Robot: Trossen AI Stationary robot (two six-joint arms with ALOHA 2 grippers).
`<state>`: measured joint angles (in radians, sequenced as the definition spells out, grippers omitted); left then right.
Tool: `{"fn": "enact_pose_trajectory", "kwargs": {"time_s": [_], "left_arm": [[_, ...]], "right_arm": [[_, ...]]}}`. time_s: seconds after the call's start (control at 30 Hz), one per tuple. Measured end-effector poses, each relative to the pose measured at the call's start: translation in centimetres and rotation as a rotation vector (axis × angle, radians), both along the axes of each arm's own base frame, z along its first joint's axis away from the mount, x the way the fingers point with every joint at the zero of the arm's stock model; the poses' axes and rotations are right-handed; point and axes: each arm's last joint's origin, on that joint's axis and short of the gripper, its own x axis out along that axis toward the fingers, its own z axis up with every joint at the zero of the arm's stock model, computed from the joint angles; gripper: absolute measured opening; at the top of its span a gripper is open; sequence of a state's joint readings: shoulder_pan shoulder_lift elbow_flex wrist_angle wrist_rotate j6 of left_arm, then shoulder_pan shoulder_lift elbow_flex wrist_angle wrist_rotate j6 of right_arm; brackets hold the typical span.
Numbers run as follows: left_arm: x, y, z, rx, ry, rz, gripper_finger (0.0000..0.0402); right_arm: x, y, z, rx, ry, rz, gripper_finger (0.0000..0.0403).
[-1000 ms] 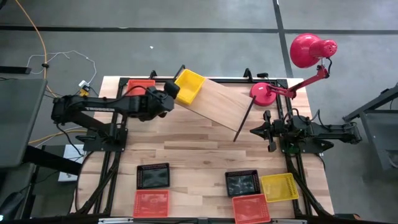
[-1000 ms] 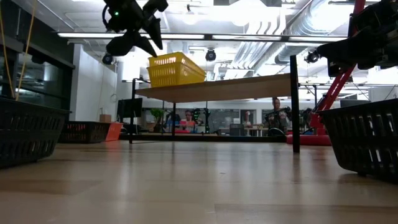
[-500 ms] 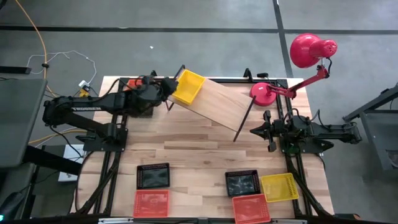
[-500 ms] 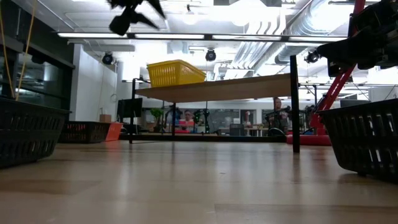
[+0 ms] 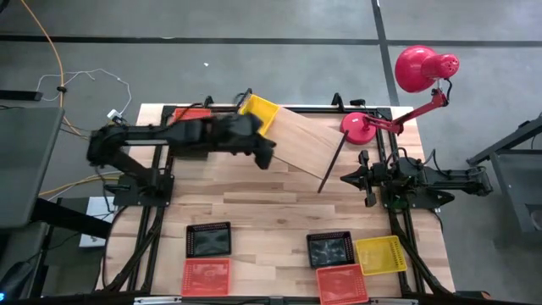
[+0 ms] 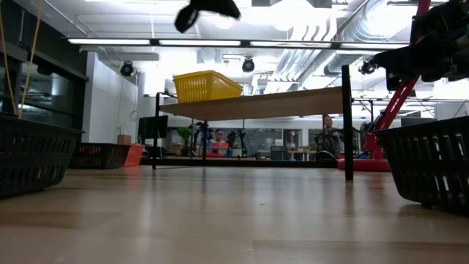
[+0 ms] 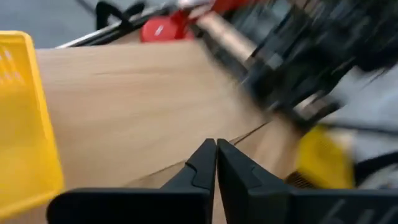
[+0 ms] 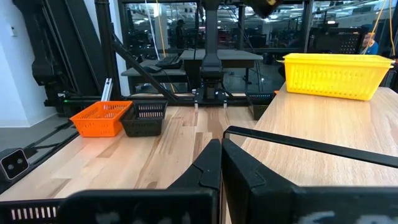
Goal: Stack baskets on shelf by color
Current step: Stack the left yellow bin on top of the yellow bin on the shelf
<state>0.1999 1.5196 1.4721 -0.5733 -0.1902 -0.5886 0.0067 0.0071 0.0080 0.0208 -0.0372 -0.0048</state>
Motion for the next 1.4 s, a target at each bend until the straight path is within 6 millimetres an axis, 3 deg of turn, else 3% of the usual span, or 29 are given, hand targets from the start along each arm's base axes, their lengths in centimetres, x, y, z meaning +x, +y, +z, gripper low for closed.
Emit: {"fn": "enact_pose_trajectory", "kwargs": {"time_s": [0.3, 0.53, 1.4], "left_arm": [[5.2, 4.0, -1.8, 0.216, 0.460, -0.092, 0.0000], [7.2, 6.2, -3.7, 0.392, 0.724, -0.173, 0.0000], [6.6, 6.7, -4.2, 0.585, 0.977, -0.315, 0.0000]], "right_arm": [[0.0, 0.0, 0.0, 0.000, 0.000, 0.000, 0.0000], [0.0, 0.0, 0.0, 0.000, 0.000, 0.000, 0.0000], [0.0, 0.0, 0.0, 0.000, -0.001, 0.000, 0.0000]]}}
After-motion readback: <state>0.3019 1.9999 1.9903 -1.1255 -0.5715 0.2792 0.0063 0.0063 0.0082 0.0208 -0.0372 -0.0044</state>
